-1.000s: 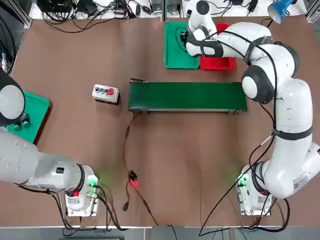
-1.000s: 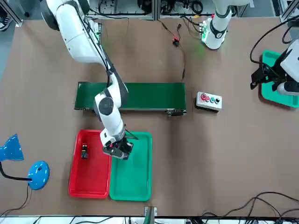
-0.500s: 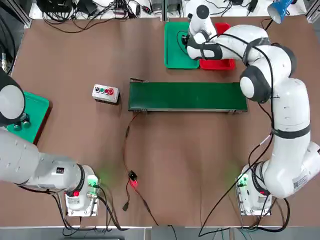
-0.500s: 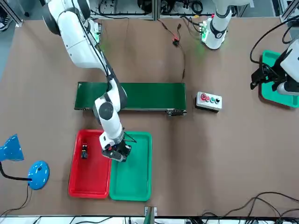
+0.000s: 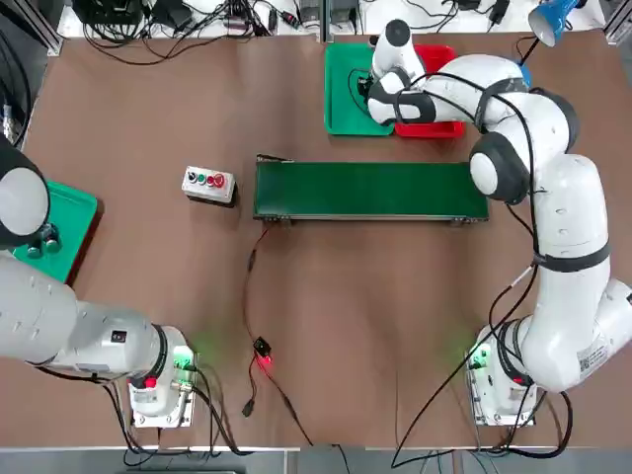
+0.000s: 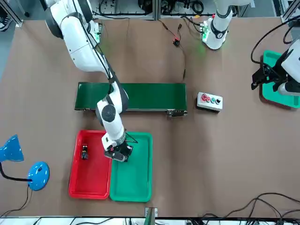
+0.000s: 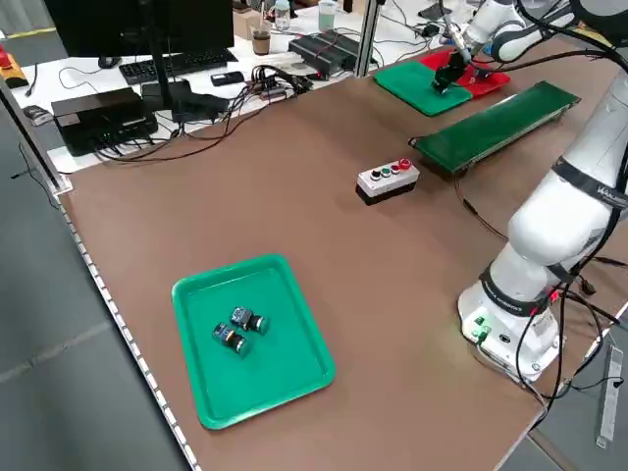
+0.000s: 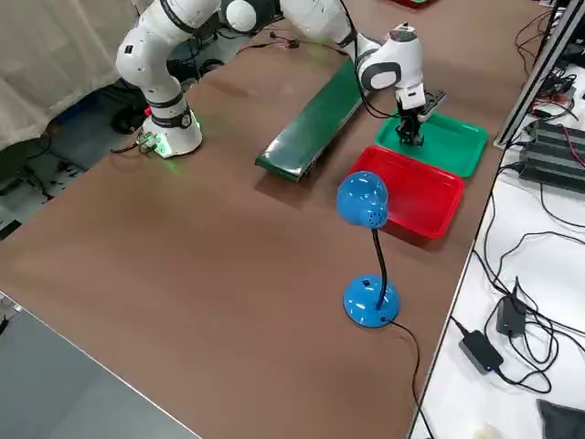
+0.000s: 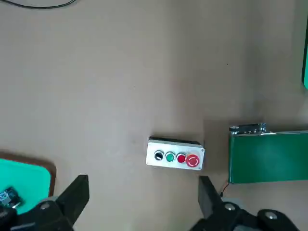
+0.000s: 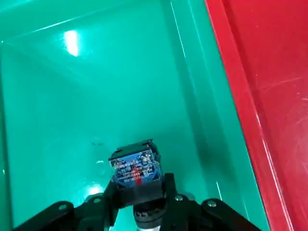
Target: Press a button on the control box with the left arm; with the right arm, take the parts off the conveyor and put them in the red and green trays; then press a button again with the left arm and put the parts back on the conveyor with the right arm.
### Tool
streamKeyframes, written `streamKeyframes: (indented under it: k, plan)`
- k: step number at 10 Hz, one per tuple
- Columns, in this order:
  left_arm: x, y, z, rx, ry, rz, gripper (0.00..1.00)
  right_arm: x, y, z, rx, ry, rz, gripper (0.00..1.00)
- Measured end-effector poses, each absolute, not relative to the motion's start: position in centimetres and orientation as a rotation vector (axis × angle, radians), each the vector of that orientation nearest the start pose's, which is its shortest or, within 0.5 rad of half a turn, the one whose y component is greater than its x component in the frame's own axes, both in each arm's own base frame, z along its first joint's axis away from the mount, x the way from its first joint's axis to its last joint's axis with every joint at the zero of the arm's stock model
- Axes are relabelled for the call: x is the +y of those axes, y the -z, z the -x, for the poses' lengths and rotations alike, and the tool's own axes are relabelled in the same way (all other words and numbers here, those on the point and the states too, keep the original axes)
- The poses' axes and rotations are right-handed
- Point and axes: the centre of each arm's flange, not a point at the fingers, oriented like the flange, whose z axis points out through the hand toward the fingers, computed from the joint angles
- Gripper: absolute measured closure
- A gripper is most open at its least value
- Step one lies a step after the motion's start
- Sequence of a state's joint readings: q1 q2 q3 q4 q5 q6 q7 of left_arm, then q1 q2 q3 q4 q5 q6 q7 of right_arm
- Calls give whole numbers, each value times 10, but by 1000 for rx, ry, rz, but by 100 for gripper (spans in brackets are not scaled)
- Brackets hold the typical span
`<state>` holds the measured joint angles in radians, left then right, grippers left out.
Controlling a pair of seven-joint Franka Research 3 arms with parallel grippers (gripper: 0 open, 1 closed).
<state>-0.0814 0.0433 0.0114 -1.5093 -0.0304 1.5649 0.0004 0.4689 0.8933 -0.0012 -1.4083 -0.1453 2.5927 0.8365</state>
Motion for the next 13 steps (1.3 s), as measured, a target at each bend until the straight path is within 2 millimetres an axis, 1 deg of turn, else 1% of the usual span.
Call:
streamKeyframes:
  k: [1, 2, 3, 5, 7, 8, 9, 10, 11, 12, 13]
  plan:
    - [-43, -629, -566, 112, 18, 3170, 0, 341, -194, -672, 385, 437, 2985, 56]
    - [-43, -629, -566, 112, 18, 3170, 0, 340, -194, -673, 388, 437, 2986, 46]
    - [-43, -629, -566, 112, 18, 3170, 0, 340, -194, -673, 388, 438, 2986, 33]
    - [-43, -629, -566, 112, 18, 3170, 0, 340, -195, -674, 381, 445, 2987, 2]
    - [-43, -629, -566, 112, 18, 3170, 0, 339, -203, -679, 381, 470, 2978, 0]
    - [-43, -629, -566, 112, 18, 3170, 0, 335, -212, -684, 392, 485, 2972, 0]
    - [-43, -629, -566, 112, 18, 3170, 0, 326, -224, -690, 414, 484, 2978, 0]
    - [-43, -629, -566, 112, 18, 3170, 0, 315, -241, -696, 432, 479, 2991, 0]
    - [-43, -629, -566, 113, 18, 3170, 0, 300, -266, -702, 424, 470, 3017, 0]
    - [-43, -629, -566, 113, 18, 3170, 0, 280, -297, -706, 407, 446, 3055, 0]
    - [-43, -629, -566, 113, 19, 3170, 0, 256, -329, -710, 382, 422, 3093, 0]
